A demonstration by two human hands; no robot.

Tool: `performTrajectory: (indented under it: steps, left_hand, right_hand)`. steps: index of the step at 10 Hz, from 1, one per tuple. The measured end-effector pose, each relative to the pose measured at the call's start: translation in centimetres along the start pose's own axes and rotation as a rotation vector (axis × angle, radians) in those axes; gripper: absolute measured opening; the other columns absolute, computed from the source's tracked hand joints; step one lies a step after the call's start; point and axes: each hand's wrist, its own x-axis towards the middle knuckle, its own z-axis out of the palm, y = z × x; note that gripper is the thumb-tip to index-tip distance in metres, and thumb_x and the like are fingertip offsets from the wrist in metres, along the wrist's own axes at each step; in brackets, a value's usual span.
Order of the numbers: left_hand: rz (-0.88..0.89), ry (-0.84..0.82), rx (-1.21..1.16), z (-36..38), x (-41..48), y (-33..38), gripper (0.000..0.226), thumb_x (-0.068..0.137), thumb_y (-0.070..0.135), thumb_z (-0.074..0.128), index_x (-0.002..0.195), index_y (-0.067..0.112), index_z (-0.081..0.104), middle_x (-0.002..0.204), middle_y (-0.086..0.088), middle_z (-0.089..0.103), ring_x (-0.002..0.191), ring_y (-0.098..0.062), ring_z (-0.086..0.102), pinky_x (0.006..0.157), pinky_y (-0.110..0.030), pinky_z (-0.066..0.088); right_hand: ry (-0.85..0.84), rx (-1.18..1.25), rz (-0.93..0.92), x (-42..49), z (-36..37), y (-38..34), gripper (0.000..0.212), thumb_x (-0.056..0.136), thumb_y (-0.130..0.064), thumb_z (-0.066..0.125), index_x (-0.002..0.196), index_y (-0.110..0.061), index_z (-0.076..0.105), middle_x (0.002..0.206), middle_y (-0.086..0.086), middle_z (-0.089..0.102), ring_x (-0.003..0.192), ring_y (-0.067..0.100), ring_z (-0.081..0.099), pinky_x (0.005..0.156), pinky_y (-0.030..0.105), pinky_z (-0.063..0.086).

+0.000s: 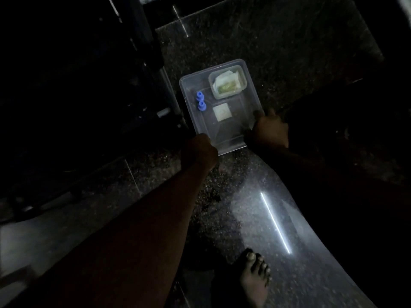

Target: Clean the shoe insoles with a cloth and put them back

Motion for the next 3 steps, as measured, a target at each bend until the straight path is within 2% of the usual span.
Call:
performTrajectory:
  steps: [1,2,3]
  left_hand:
    - [0.001,-0.083,0.035,-0.5,-1.6,-0.5,0.034,0.091,0.015,0.063,0.123,0.008,0.068,0.130,-0.015,0.066,0.124,-0.034,0.059,0.103,-0.039,0.048]
    - [-0.053,-0.044,0.003,-2.0,-2.9,0.3,0.041,0.089,0.018,0.063,0.129,0.010,0.064,0.135,-0.015,0.062,0.128,-0.036,0.057,0.104,-0.040,0.047]
    - [-0.007,0.048,-0.025,-4.5,-5.8,1.9,0.040,0.084,0.013,0.065,0.124,0.009,0.065,0.131,-0.017,0.063,0.125,-0.037,0.057,0.104,-0.043,0.048]
  right_hand:
    - [0.024,-0.005,-0.063,-2.5,-0.5,-0.7,0.059,0.087,-0.037,0.067,0.141,-0.021,0.051,0.158,0.008,0.035,0.138,0.038,0.040,0.106,0.053,0.039]
    - [0.012,-0.016,-0.158,-4.4,-1.8,-0.6,0.060,0.087,-0.041,0.068,0.142,-0.021,0.052,0.158,0.007,0.037,0.137,0.039,0.043,0.108,0.053,0.041]
    - [-0.004,0.000,-0.226,-6.9,-4.5,-0.9,0.060,0.089,-0.040,0.067,0.144,-0.021,0.052,0.156,0.006,0.040,0.137,0.037,0.044,0.108,0.051,0.043]
